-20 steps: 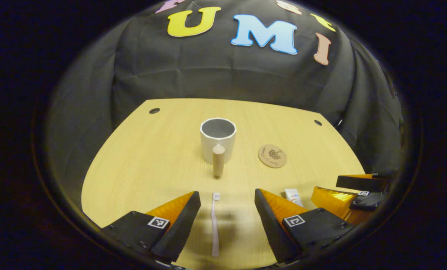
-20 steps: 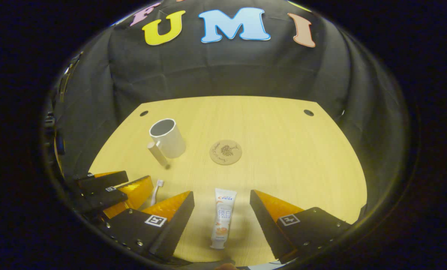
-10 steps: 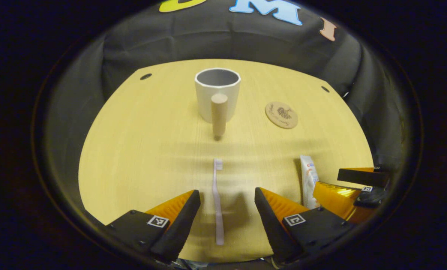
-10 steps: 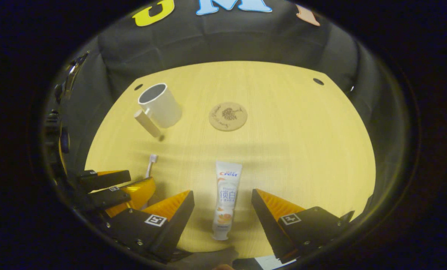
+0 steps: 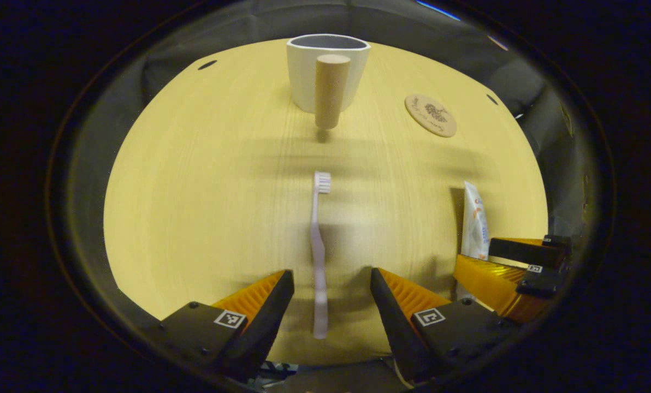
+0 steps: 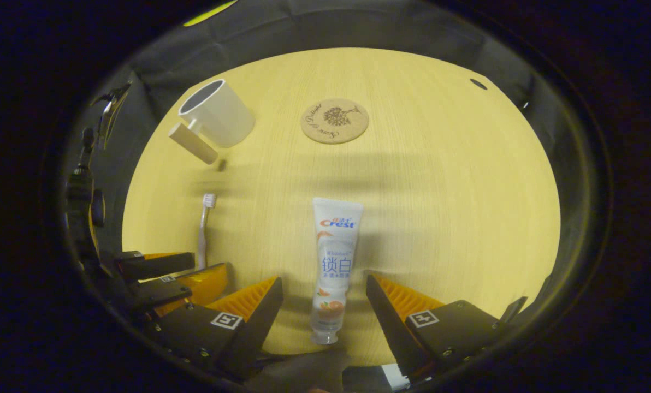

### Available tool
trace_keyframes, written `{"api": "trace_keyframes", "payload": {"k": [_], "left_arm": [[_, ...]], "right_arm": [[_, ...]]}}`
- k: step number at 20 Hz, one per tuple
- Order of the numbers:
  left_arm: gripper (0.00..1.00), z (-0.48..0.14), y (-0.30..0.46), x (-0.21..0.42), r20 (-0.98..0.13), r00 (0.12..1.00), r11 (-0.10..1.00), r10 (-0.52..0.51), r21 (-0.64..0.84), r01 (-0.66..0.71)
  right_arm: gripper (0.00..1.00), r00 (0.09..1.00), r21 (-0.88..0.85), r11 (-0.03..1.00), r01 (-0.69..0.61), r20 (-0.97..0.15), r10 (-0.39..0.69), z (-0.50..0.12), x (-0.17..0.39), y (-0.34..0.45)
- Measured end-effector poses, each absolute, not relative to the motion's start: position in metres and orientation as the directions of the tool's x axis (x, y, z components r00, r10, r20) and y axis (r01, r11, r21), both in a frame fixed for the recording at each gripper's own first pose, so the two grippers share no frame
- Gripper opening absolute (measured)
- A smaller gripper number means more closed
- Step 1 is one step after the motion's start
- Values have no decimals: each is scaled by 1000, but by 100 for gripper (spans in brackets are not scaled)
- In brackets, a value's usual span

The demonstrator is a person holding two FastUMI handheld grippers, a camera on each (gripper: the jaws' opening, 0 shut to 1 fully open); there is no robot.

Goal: Put the toothbrush and toothpaste on the desktop into the cup, then pick up the cup and place it on the coaster on the desktop.

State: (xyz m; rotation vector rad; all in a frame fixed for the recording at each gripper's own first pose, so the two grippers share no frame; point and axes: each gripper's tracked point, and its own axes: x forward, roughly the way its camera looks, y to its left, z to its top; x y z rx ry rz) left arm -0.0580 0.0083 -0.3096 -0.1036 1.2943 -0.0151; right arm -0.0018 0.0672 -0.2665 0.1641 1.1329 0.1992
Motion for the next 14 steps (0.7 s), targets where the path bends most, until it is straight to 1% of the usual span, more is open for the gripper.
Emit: {"api": "trace_keyframes", "payload": {"k": [1, 2, 3, 4, 5, 6, 7, 8, 9, 10, 11, 12, 13, 14], "left_arm": [[95, -309, 8, -58, -963, 261, 996, -66, -78, -38], [87, -311, 9, -59, -967, 249, 997, -59, -68, -28], [100, -311, 9, -59, -970, 239, 998, -51, -57, -19], [99, -312, 10, -59, -972, 231, 999, -36, -39, -9], [92, -313, 13, -59, -975, 224, 1000, -13, -13, 3], [87, -314, 12, -59, -975, 221, 1000, -12, -10, 10], [75, -313, 11, -59, -977, 213, 1000, -12, -8, 18], [87, -312, 10, -57, -977, 214, 1000, -10, -5, 26], [78, -311, 8, -54, -976, 216, 1000, -11, -5, 28], [70, -313, 6, -55, -977, 212, 999, -12, -5, 36], [68, -313, 4, -53, -976, 219, 999, -11, -2, 40], [60, -312, 2, -52, -975, 220, 999, -12, -4, 35], [52, -312, -1, -53, -975, 221, 999, -10, -2, 33], [44, -312, -1, -53, -975, 222, 999, -12, -3, 41]], "right_arm": [[94, 404, 229, 971, -72, -883, 238, -269, -1, 67], [94, 397, 229, 971, -70, -886, 237, -270, 0, 66], [94, 391, 230, 971, -69, -889, 239, -272, 1, 67], [94, 384, 230, 971, -70, -892, 239, -274, 1, 67], [94, 379, 228, 971, -73, -894, 239, -276, 1, 67], [94, 374, 225, 972, -74, -897, 236, -278, 2, 68], [94, 370, 222, 972, -77, -899, 235, -281, 2, 68], [94, 366, 208, 975, -79, -904, 222, -282, 1, 66], [94, 373, 199, 976, -83, -902, 216, -282, 4, 65], [89, 375, 201, 976, -82, -901, 217, -282, 5, 65], [84, 371, 200, 976, -81, -903, 216, -283, 6, 64], [83, 375, 196, 978, -76, -903, 211, -283, 7, 62], [74, 373, 199, 978, -68, -904, 210, -284, 7, 61], [68, 374, 205, 976, -68, -902, 216, -283, 7, 61]]}}
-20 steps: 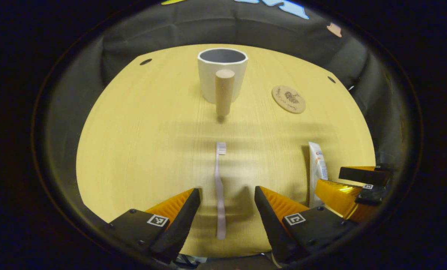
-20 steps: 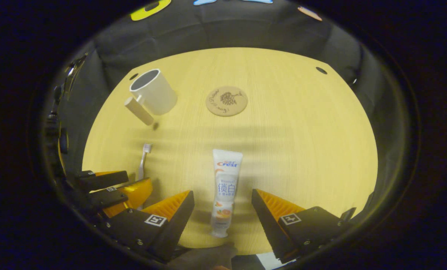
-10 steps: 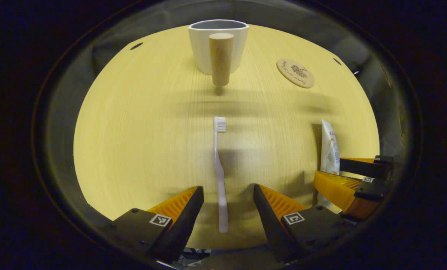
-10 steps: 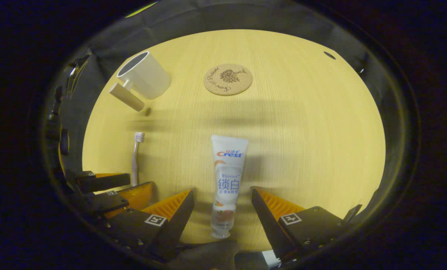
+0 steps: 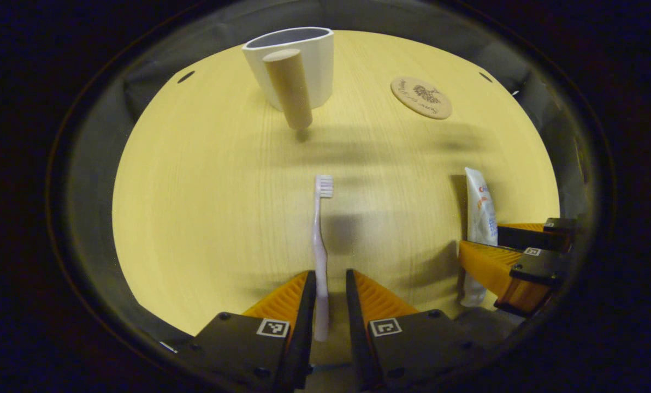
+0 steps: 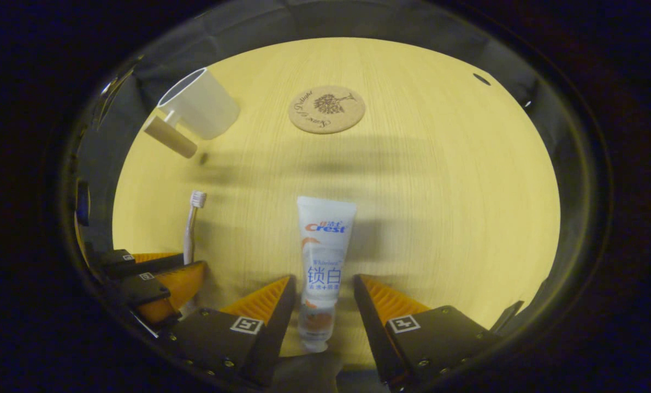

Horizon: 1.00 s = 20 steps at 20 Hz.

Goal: Put the toothbrush and toothpaste on the desktop into the cup, then pick up the cup and place it on the coaster on the desktop.

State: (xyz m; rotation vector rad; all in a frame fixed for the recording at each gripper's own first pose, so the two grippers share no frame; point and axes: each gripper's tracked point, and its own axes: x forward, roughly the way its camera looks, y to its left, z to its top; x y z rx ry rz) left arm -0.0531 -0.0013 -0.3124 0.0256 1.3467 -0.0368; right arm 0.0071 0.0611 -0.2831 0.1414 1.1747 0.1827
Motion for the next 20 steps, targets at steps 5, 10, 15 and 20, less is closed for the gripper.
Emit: {"api": "trace_keyframes", "payload": {"k": [5, 10, 15, 20], "left_arm": [[22, -312, -4, -52, -967, 252, 999, -32, -21, 44], [12, -308, -3, -52, -948, 314, 998, -49, -31, 62], [12, -304, -6, -57, -929, 359, 996, -93, -84, 43], [12, -284, -18, -64, -880, 439, 982, -182, -182, 42]], "right_arm": [[40, 388, 252, 968, 6, -893, 230, -281, 6, 58], [23, 423, 323, 946, -12, -856, 298, -282, 5, 66], [23, 446, 378, 926, -30, -823, 350, -277, -2, 75], [22, 521, 352, 933, -76, -784, 339, -256, -1, 71]]}}
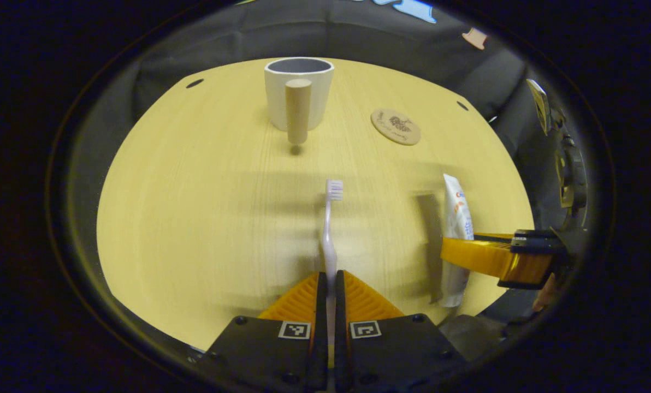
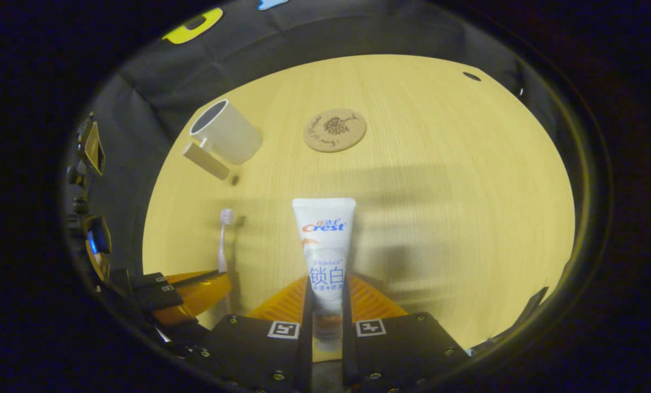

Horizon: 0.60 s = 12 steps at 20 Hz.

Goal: Put the toothbrush and toothpaste on the desktop into the cup, then pick up the cup and place it on the coaster on the desktop.

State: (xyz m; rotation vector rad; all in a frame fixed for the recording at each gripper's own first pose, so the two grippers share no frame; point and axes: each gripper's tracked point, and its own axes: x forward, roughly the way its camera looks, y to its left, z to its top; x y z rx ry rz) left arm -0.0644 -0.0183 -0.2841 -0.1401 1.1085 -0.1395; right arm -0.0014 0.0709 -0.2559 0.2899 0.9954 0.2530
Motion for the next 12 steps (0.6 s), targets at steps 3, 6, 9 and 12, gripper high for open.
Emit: {"api": "trace_keyframes", "payload": {"k": [3, 6, 9, 12], "left_arm": [[12, -265, -27, -62, -833, 503, 972, -231, -223, 76], [12, -235, -25, -62, -759, 601, 967, -252, -226, 120], [12, -196, -23, -59, -661, 697, 959, -279, -227, 169], [12, -161, -15, -49, -572, 768, 957, -287, -204, 205]], "right_arm": [[22, 569, 343, 934, -100, -750, 336, -240, 1, 71], [22, 613, 341, 931, -131, -710, 347, -221, 4, 75], [23, 664, 334, 930, -155, -662, 348, -199, 7, 79], [24, 704, 347, 922, -171, -612, 361, -173, 11, 84]]}}
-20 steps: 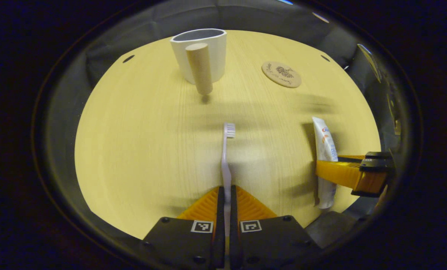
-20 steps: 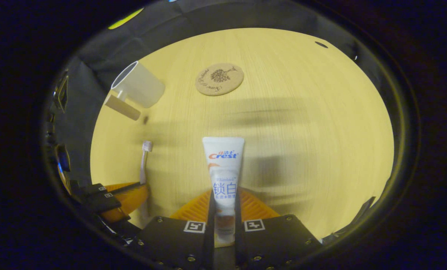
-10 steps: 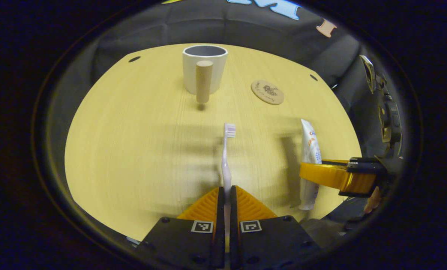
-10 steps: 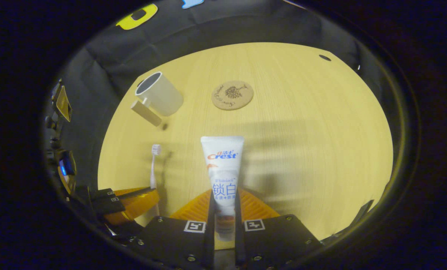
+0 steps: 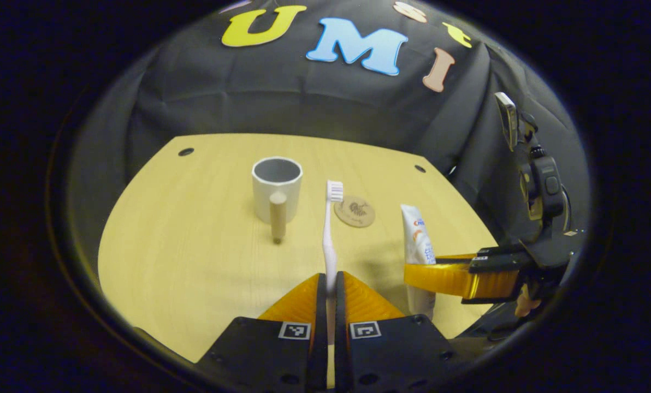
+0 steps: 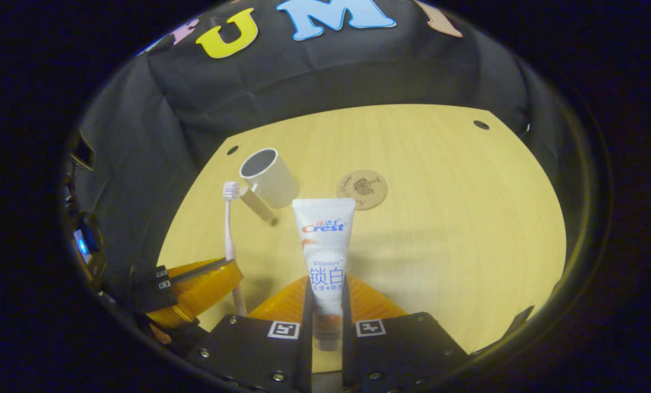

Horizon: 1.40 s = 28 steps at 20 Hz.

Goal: Put the toothbrush and toothpaste on the desktop into the cup, then pick up the cup and place it on the coaster on the desktop.

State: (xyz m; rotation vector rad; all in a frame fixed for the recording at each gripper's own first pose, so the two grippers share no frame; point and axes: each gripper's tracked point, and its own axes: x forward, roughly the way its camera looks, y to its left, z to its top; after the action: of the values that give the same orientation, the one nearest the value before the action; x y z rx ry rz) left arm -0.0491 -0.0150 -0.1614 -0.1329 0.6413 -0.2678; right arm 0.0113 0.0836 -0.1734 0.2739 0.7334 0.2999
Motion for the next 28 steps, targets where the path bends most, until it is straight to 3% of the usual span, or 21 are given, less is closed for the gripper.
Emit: {"api": "trace_keyframes", "payload": {"k": [7, 12, 20, 28], "left_arm": [[12, -108, 34, -27, -364, 888, 954, -282, -201, 221], [12, -87, 69, 8, -254, 936, 961, -245, -189, 200], [11, -69, 101, 71, -78, 980, 972, -182, -167, 168], [11, -80, 115, 147, -8, 995, 989, -102, -105, 101]], "right_arm": [[23, 826, 360, 908, -213, -430, 364, -105, 32, 85], [24, 863, 356, 906, -231, -355, 360, -84, 34, 82], [22, 886, 343, 913, -220, -321, 334, -74, 33, 72], [22, 871, 326, 926, -191, -379, 313, -88, 36, 61]]}}
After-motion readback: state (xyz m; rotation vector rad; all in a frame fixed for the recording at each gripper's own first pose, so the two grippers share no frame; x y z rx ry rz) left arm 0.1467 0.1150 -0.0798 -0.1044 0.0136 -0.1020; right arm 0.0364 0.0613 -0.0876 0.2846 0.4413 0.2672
